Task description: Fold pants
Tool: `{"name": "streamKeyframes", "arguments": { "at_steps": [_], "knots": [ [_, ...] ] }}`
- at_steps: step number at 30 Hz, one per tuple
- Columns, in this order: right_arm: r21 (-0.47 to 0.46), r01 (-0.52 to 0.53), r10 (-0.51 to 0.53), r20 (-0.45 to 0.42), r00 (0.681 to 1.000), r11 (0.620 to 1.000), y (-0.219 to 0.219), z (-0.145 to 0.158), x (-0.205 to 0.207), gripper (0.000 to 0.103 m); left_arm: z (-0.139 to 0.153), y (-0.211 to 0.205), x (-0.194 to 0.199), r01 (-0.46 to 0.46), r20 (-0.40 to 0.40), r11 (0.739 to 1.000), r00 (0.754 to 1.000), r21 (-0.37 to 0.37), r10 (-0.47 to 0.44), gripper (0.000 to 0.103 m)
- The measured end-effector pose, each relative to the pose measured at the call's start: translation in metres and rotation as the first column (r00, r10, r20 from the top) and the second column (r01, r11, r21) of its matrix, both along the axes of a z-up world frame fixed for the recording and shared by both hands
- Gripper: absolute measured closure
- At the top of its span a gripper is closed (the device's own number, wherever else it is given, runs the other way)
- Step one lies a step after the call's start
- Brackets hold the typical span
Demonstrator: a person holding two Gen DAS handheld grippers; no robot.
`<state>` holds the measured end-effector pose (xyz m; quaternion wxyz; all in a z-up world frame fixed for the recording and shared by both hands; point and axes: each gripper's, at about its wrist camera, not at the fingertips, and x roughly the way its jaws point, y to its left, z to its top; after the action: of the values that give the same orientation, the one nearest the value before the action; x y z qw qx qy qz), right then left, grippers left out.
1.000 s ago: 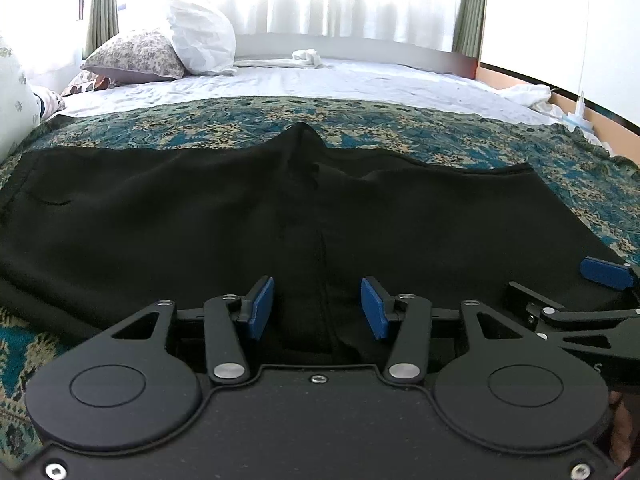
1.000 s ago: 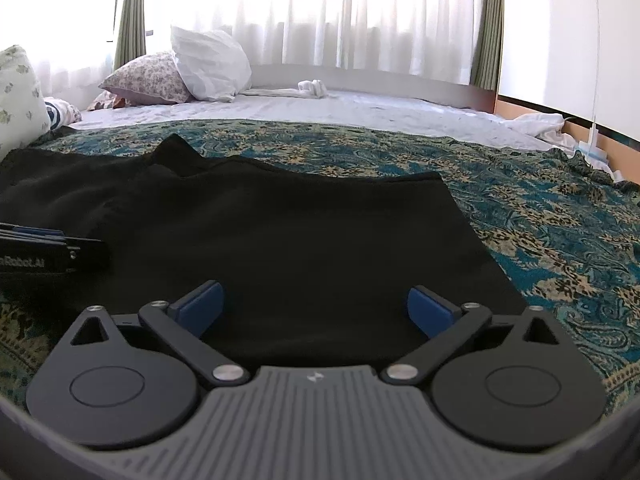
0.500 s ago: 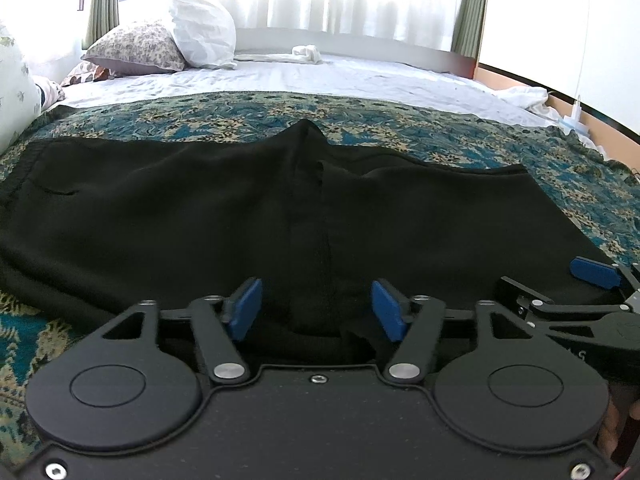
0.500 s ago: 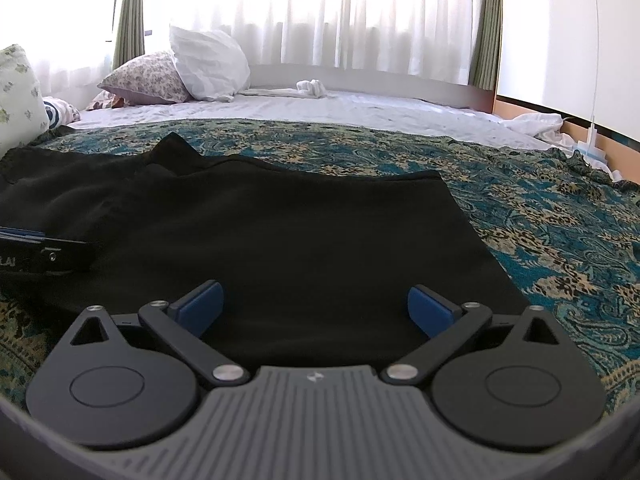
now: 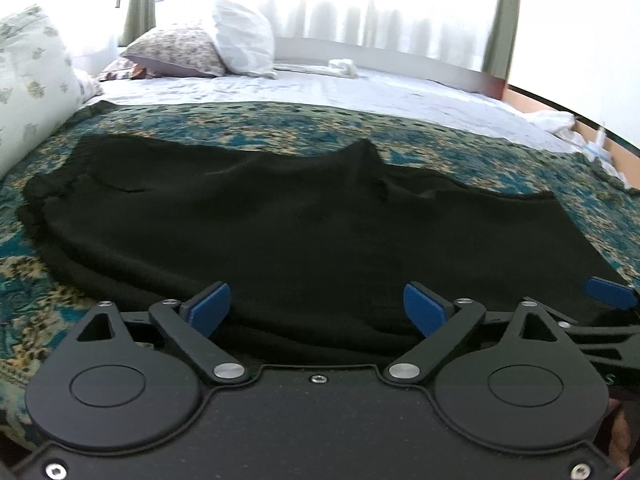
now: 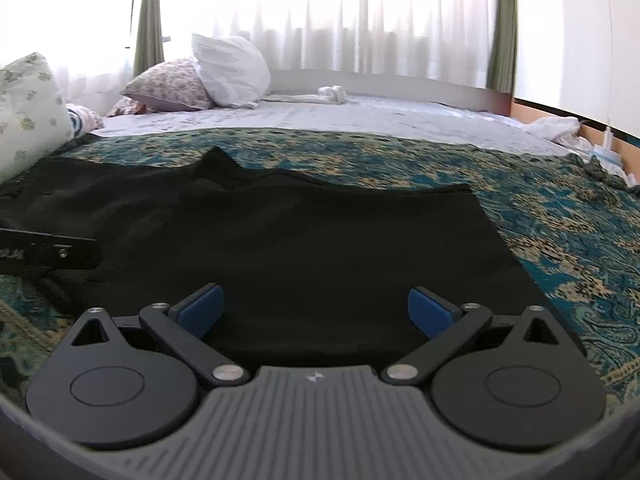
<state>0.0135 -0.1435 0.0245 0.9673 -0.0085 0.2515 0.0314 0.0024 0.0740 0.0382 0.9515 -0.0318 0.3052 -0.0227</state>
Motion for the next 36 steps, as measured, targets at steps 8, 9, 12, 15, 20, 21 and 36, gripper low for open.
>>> {"name": "streamKeyframes", "arguments": {
  "at_steps": [8,9,12,15,20,21,36],
  "knots": [
    [0.013,-0.05,0.05,-0.002,0.999,0.999,0.03,-0.001,0.007,0.0,-0.012,0.018,0.0,-0.027,-0.016,1.0,1.0,-0.006,0.027,0.007],
    [0.015,-0.056,0.056,-0.001,0.998,0.998,0.034,-0.001,0.008,0.0,-0.012,0.016,-0.001,-0.022,-0.014,1.0,1.0,0.008,0.022,0.007],
    [0.014,-0.064,0.064,0.0,0.998,0.998,0.045,-0.001,0.013,0.0,-0.012,0.015,-0.001,-0.048,-0.001,0.997,0.999,0.058,0.048,0.009],
    [0.021,-0.074,0.074,-0.027,0.997,0.997,0.051,-0.005,0.019,0.0,-0.007,0.025,-0.004,-0.057,0.02,0.998,0.998,0.037,0.056,0.007],
    [-0.002,-0.08,0.08,-0.019,0.997,0.997,0.057,-0.011,0.02,0.0,0.002,0.06,-0.006,-0.157,0.082,0.988,0.984,-0.014,0.157,0.001],
    [0.003,-0.081,0.081,-0.02,0.996,0.997,0.056,-0.011,0.02,0.0,0.003,0.07,-0.004,-0.198,0.092,0.98,0.976,-0.021,0.199,0.001],
    [0.018,-0.089,0.089,-0.013,0.996,0.996,0.054,-0.007,0.018,0.0,-0.022,0.216,0.059,-0.599,-0.028,0.756,0.788,-0.264,0.615,0.0]
  ]
}}
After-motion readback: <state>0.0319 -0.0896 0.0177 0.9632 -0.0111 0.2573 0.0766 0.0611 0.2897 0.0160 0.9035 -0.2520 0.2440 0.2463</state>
